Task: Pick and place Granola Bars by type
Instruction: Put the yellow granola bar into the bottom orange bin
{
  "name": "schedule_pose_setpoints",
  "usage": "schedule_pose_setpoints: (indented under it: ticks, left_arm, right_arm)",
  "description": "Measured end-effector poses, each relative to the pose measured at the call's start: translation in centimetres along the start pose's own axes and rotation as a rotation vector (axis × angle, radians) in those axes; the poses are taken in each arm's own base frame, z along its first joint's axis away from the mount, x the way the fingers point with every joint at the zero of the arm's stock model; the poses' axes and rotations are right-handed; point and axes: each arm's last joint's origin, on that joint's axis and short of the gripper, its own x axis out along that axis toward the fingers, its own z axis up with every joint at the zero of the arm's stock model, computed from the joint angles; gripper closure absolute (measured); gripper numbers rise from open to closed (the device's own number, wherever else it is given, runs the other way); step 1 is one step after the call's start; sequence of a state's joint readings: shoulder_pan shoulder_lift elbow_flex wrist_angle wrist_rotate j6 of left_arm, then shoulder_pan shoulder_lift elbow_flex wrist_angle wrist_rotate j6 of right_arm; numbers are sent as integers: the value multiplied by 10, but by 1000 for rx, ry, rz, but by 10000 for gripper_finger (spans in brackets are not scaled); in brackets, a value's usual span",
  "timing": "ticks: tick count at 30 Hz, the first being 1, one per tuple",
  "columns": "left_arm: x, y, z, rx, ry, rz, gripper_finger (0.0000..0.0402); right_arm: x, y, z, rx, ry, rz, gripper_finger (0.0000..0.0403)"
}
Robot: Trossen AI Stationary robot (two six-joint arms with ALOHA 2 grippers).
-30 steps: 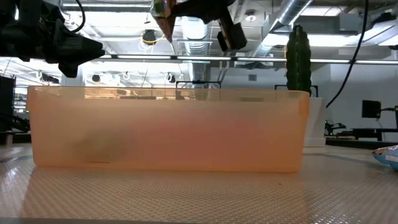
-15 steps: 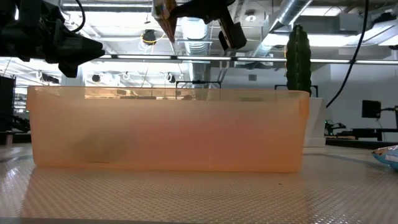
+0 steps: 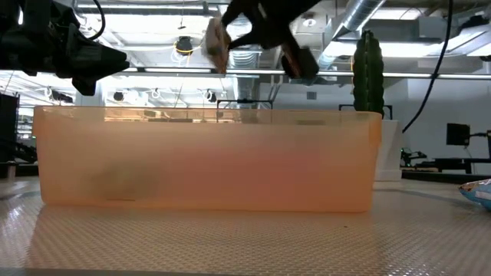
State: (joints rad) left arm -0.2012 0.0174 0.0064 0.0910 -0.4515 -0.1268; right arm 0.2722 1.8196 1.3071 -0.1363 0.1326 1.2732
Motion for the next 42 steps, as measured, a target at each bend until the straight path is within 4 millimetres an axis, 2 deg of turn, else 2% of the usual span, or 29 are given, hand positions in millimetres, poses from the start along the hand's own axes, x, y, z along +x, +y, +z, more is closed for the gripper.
schedule_pose_setpoints:
  ticks: [9,23,31,42]
  left_arm:
    - [0,0,0,1,2,0,297]
    - [0,0,0,2,4,0,297]
    - [0,0,0,1,3,1,297]
    - [0,0,0,1,3,0,297]
  right_arm:
    - [31,-12,-10,27,46,-46,360]
    - [58,-24,-18,23,92,-93,360]
    - [59,-24,-18,24,112,-100,358]
    - [59,-27,-16,52,118,-123,327]
